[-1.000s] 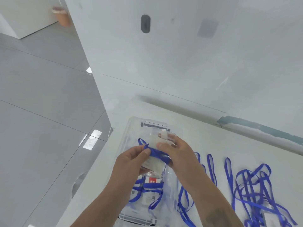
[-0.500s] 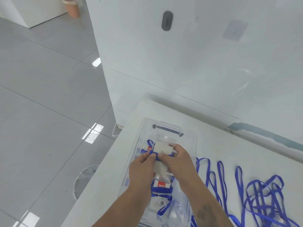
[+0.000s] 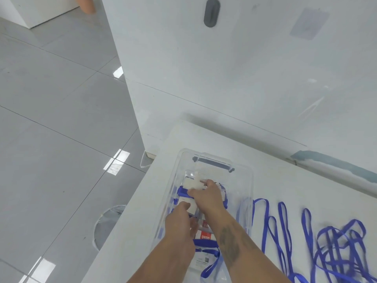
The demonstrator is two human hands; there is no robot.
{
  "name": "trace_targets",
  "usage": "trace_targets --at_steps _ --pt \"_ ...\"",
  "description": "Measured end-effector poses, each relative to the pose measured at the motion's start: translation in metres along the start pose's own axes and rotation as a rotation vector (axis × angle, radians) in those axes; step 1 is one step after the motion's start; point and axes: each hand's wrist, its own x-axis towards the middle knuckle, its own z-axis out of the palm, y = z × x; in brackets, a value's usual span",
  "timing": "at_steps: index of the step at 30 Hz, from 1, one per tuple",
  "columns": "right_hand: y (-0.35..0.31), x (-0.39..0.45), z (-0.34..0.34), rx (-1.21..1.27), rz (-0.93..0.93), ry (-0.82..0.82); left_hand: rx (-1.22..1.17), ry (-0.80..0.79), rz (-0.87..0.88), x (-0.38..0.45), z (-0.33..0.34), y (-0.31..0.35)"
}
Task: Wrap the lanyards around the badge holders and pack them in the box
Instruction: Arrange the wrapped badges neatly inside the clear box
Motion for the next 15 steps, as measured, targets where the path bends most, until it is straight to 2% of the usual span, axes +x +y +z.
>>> trace_targets --at_steps 7,10,12,15 --pt "0.003 0.013 0.000 -0.209 -0.041 -0.036 -0.057 0.052 0.009 0.006 0.003 -0.001" --pt "0.003 0.014 0.002 -0.406 -0.082 0.017 -0.062 0.091 0.001 0.014 0.004 -0.002" --pt "0.004 0.014 0.005 -0.538 -0.139 0.059 -0.090 0.060 0.000 0.015 0.005 -0.002" --pt "0.005 0.014 0.009 -0.563 -0.177 0.111 -0.098 0.078 0.002 0.016 0.007 -0.002"
